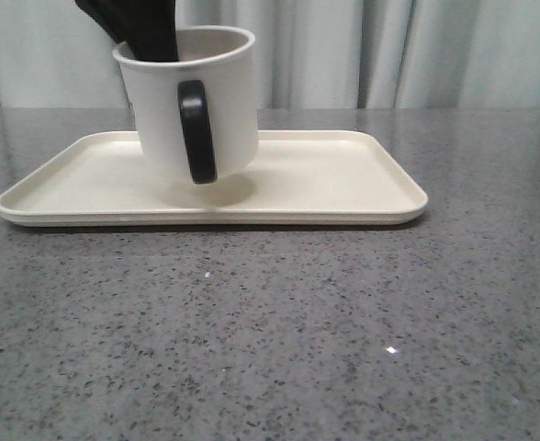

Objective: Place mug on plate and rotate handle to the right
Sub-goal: 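Lower the held mug onto the cream tray and open the left gripper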

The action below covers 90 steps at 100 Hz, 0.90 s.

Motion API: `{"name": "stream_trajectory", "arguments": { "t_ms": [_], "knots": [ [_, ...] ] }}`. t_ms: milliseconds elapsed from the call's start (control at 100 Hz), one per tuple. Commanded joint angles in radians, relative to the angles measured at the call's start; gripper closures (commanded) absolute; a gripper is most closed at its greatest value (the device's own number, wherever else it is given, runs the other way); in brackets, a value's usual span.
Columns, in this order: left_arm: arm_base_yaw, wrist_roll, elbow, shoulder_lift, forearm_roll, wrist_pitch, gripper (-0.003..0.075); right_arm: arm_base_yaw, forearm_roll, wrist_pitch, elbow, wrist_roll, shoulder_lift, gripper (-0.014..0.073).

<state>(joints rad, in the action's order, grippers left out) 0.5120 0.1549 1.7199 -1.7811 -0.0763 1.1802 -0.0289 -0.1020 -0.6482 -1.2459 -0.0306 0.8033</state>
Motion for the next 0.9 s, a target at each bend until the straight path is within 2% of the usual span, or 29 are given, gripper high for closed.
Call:
{"name": "stream_trajectory", "arguments": {
  "t_ms": [0, 890],
  "knots": [
    [0.009, 0.002, 0.038, 0.036, -0.02, -0.056, 0.074, 0.0, -0.014, 0.066, -0.032, 0.01, 0.002, 0.026],
    [0.009, 0.006, 0.044, -0.022, -0.02, -0.064, 0.0739, 0.0, -0.014, 0.059, -0.032, 0.01, 0.002, 0.026]
  ]
}}
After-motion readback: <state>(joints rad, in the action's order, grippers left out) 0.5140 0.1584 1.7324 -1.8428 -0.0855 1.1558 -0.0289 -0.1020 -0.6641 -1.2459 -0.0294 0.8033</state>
